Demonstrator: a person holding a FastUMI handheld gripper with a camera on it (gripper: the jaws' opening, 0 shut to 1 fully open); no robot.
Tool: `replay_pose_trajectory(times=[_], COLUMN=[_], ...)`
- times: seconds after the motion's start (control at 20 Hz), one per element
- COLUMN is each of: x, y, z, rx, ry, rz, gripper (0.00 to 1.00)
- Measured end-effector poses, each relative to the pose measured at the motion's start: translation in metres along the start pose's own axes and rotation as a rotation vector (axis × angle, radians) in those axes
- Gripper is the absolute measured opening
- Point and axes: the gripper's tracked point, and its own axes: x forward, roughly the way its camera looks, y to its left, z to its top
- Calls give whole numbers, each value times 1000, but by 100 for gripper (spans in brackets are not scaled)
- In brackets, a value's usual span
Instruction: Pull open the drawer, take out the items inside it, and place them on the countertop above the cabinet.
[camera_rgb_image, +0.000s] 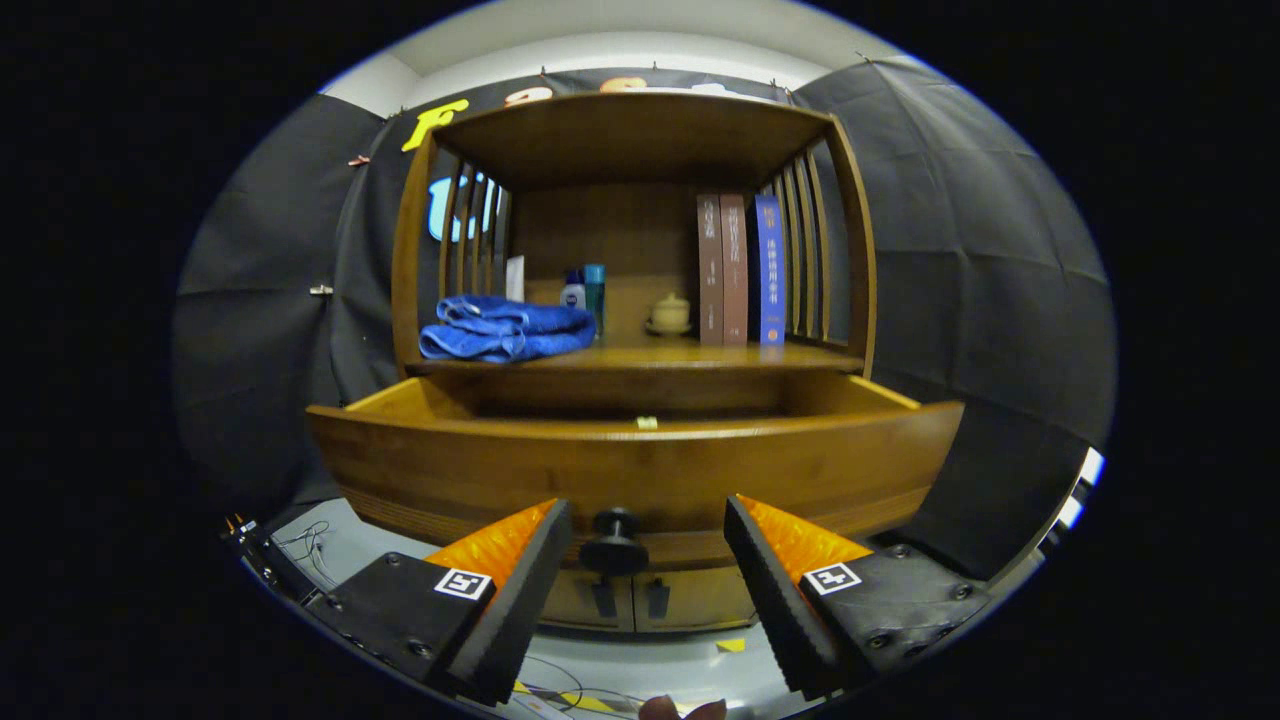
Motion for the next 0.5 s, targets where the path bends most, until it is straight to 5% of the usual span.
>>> replay_pose_trajectory(times=[0.2, 0.5], x=[-7, 14], y=[3, 5], z=[55, 84], rx=[-45, 76], ry=[-52, 217], rz=[42, 152], gripper=[99, 99])
